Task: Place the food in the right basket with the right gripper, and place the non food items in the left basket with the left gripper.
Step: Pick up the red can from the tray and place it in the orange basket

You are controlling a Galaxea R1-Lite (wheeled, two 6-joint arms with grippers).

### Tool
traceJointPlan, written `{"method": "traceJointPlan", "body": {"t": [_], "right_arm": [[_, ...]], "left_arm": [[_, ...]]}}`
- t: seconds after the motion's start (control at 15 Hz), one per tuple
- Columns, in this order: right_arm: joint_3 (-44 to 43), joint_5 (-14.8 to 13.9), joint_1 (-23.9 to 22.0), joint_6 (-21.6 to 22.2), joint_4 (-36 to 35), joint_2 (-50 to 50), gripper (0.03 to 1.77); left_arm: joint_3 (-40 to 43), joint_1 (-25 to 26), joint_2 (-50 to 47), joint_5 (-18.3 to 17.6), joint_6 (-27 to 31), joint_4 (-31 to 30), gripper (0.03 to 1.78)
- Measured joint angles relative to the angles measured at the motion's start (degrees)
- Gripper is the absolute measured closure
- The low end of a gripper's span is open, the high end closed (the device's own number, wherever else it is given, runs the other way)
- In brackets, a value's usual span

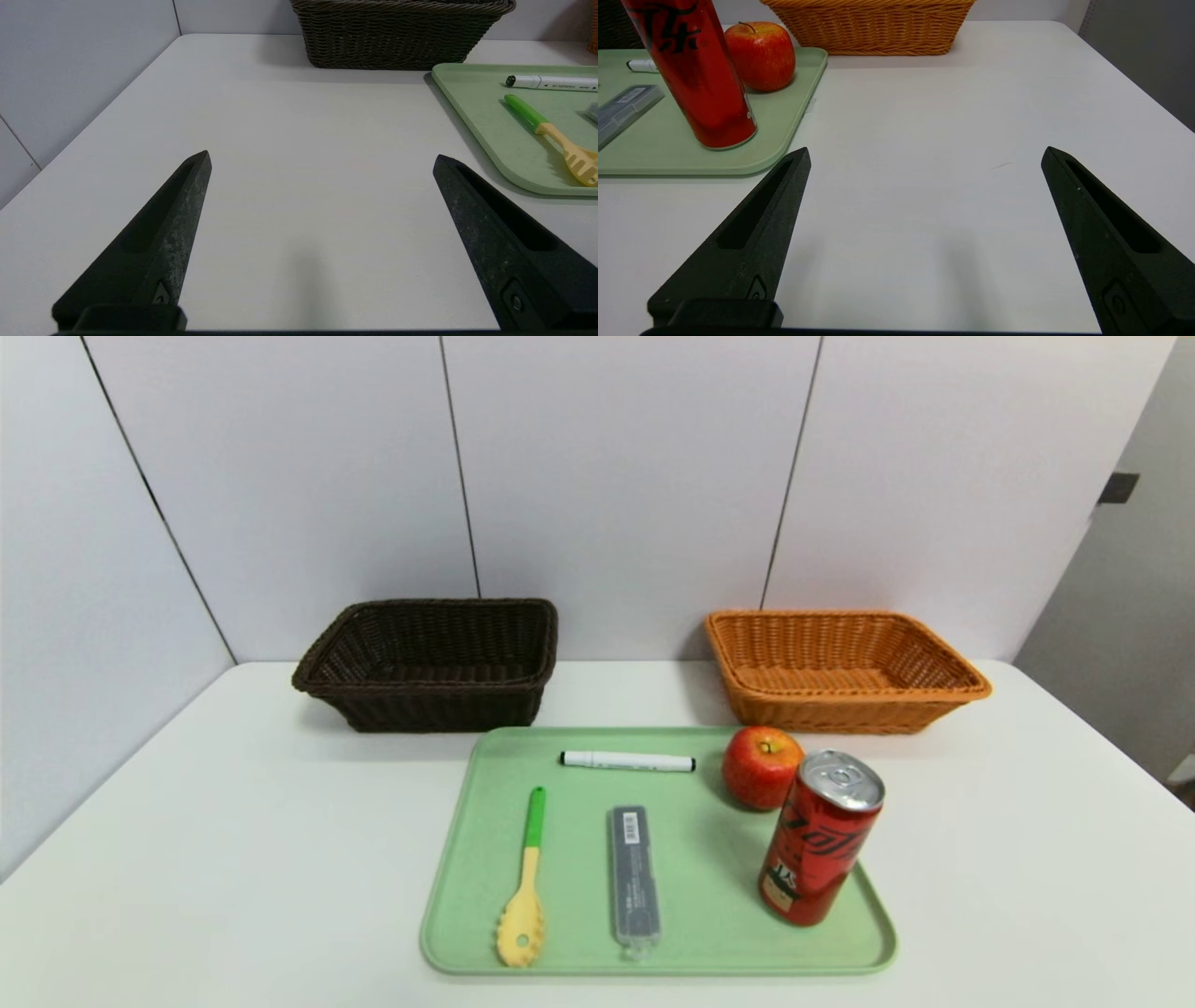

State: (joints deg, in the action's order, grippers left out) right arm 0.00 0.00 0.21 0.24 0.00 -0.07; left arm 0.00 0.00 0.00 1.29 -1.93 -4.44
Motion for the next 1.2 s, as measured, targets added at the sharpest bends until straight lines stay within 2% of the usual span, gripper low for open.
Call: {"method": "traceJointPlan", "body": {"t": [0.47,0.73,0.8,0.93,1.07,1.2], "right_arm": [[0.0,0.0,0.0,-0.2,0.1,0.0,0.09],[-0.2,0.2,0.0,-1.4,0.1,1.5,0.09],[-0.5,0.9,0.0,-2.9,0.1,1.9,0.09],[-4.3,3.2,0.1,-2.9,1.2,3.8,0.09],[-13.3,5.4,0.2,-1.3,4.5,8.6,0.09],[-23.5,9.5,0.6,-0.2,9.8,15.3,0.09]], "left_arm": [[0.0,0.0,0.0,0.0,0.1,-0.1,0.12],[-0.1,0.0,0.0,0.8,1.4,2.3,0.12],[-1.5,0.0,0.1,0.9,2.0,3.7,0.12],[-7.9,0.0,1.0,0.8,2.5,10.0,0.12],[-15.9,0.0,3.7,0.0,2.7,18.6,0.12],[-20.1,0.0,7.0,-0.9,2.7,24.3,0.12]]}}
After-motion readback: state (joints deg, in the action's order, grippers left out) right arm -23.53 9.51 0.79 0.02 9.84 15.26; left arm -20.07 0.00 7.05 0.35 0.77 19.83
